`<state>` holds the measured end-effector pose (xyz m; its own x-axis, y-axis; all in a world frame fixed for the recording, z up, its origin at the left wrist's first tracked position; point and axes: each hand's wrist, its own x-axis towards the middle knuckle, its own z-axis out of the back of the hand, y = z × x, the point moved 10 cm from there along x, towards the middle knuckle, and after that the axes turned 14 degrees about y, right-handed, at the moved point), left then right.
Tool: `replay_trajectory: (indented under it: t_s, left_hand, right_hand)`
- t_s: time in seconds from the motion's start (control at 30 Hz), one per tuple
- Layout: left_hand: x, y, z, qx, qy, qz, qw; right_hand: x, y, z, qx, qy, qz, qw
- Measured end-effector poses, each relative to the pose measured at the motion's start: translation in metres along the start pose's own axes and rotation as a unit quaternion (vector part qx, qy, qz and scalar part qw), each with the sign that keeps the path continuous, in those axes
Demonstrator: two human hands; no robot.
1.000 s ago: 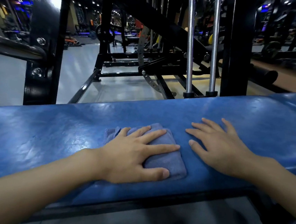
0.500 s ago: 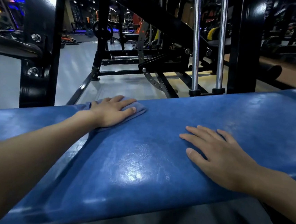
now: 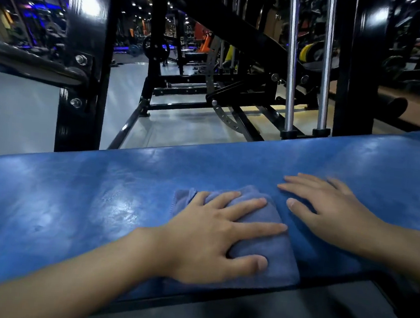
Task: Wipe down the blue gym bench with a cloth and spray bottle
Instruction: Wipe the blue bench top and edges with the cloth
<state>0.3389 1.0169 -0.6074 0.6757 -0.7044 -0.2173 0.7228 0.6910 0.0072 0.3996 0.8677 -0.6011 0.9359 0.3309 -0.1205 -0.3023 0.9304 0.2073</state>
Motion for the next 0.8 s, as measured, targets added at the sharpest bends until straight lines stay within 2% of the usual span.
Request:
replay_trajectory:
  t_s: [0.07, 0.2, 0.33, 0.43, 0.53, 0.6, 0.7, 0.8]
  left_hand:
    - [0.010, 0.021, 0.000, -0.016, 0.009, 0.022, 1.000]
    - [0.027, 0.098, 0.003, -0.053, 0.017, 0.112, 0.992]
    - [0.027, 0.204, 0.004, -0.110, 0.015, 0.228, 0.967]
    - [0.019, 0.249, 0.002, -0.126, 0.016, 0.298, 0.946]
    - [0.016, 0.237, 0.001, -0.113, 0.021, 0.306, 0.945]
    - [0.010, 0.207, 0.001, -0.105, 0.028, 0.283, 0.953]
    - [-0.005, 0.135, -0.002, -0.059, 0.037, 0.207, 0.976]
    - [-0.022, 0.053, -0.006, -0.011, 0.028, 0.098, 0.995]
  right_hand:
    - [0.001, 0.009, 0.002, 0.010, -0.013, 0.013, 1.000]
    - [0.002, 0.025, -0.021, -0.028, 0.038, 0.029, 0.998]
    - [0.001, 0.024, -0.019, -0.033, 0.027, 0.023, 0.999]
    - [0.001, 0.026, -0.020, -0.039, 0.028, 0.020, 0.999]
    - [0.000, 0.028, -0.020, -0.038, 0.034, 0.018, 0.999]
    - [0.001, 0.028, -0.020, -0.037, 0.036, 0.019, 0.998]
    - [0.002, 0.028, -0.021, -0.037, 0.037, 0.022, 0.998]
    - [0.004, 0.026, -0.022, -0.033, 0.047, 0.019, 0.998]
